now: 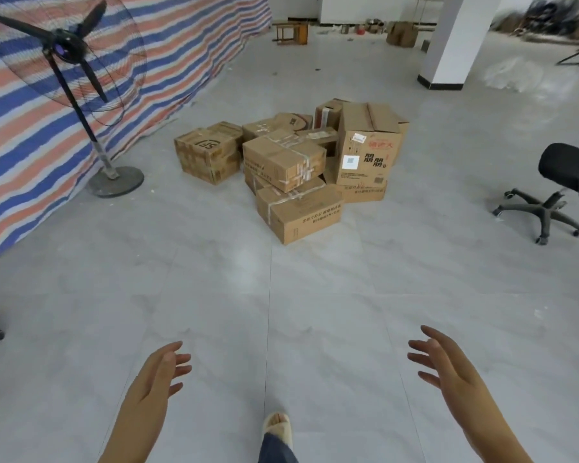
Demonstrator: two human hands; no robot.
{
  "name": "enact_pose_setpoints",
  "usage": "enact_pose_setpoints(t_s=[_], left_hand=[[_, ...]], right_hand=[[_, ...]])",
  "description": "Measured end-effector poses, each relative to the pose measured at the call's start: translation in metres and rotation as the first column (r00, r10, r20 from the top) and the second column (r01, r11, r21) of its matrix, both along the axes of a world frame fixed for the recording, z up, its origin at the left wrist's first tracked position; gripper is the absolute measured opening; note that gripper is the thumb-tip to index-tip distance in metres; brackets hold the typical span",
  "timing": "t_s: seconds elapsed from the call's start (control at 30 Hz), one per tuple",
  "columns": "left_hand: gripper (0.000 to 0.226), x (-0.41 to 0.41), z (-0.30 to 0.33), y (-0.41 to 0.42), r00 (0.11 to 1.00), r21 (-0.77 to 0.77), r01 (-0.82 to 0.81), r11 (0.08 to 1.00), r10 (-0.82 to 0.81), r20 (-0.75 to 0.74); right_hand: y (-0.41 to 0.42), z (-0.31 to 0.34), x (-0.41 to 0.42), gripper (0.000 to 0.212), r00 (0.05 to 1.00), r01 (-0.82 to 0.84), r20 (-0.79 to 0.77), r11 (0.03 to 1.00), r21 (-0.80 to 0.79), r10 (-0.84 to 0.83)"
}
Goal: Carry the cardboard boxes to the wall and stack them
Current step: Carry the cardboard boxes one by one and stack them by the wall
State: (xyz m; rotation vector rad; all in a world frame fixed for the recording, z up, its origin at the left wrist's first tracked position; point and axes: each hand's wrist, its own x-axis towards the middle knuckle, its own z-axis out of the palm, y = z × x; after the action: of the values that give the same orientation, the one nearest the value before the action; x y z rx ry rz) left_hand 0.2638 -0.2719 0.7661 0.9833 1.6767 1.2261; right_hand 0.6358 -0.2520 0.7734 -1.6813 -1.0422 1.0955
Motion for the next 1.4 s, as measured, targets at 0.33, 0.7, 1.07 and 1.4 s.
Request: enact_pose_setpoints(t_s=[0.33,0.7,1.07,1.4], left_hand=[[0.027,0.033,0.043,0.254,0.967,0.027,0.236,0.971,-0.232,-0.103],[0.019,0.091,0.001,0.428,0.999,-0.093,0.023,0.995,-0.025,-0.026],[0.031,0.154,-0.009,0.638,0.997,-0.152,-0.072,0.986,0.072,-0.009],[0.032,0.131,-0.063,0.850,0.994,-0.356,-0.100,0.929,0.106,-0.002]], right_hand=[[0.180,0.000,0.008,0.027,0.998,0.066,0.009,0.997,-0.043,-0.066],[0.435,-0.006,0.084,0.027,0.998,-0.051,0.041,0.996,-0.069,0.054],[0.682,-0.006,0.138,0.027,0.973,-0.196,0.095,0.969,-0.152,0.212],[0.915,-0.050,0.107,0.027,0.926,-0.292,0.137,0.898,-0.329,0.352]])
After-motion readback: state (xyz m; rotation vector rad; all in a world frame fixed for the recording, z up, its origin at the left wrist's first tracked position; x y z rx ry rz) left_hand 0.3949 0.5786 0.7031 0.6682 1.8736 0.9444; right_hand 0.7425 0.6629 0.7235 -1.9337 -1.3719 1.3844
